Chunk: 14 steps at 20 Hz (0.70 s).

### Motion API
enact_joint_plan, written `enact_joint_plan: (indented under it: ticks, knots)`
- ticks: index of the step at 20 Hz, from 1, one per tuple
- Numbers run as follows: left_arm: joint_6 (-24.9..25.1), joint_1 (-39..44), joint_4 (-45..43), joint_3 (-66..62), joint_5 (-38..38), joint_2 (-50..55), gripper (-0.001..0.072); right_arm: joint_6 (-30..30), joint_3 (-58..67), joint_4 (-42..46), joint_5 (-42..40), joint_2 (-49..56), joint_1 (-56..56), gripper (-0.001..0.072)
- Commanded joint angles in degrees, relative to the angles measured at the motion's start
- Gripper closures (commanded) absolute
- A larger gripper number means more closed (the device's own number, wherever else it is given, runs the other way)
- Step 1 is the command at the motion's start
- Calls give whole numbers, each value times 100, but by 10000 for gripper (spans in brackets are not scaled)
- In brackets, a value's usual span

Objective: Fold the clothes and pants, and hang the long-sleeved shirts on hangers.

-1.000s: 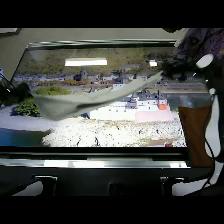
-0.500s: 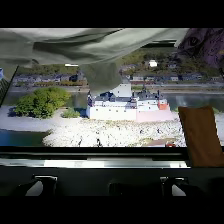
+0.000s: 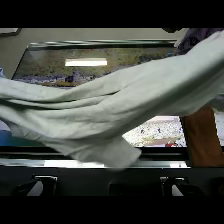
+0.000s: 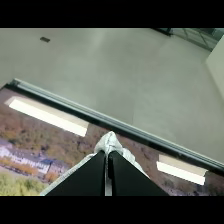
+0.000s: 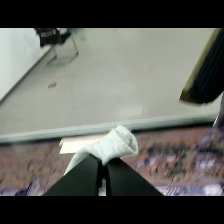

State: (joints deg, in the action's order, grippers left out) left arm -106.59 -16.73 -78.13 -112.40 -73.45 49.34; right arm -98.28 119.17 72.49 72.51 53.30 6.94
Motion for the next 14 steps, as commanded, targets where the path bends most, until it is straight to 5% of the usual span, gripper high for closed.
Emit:
enact_joint_plan:
  ticks: [1,6,10,14]
  knots:
    - [144,4,-31,680,-118,483,693,-398,-479,-800,640,688,-7,677]
    - [483,4,-31,2044,83,2216,692,-299,-1436,-1443,1399,2780,-98,677]
    - [483,146,-4,2347,621,3724,692,262,-1587,-1305,660,4468,-688,677]
    - [479,275,184,2347,992,4518,692,114,-1587,-1298,-330,5202,-1056,677]
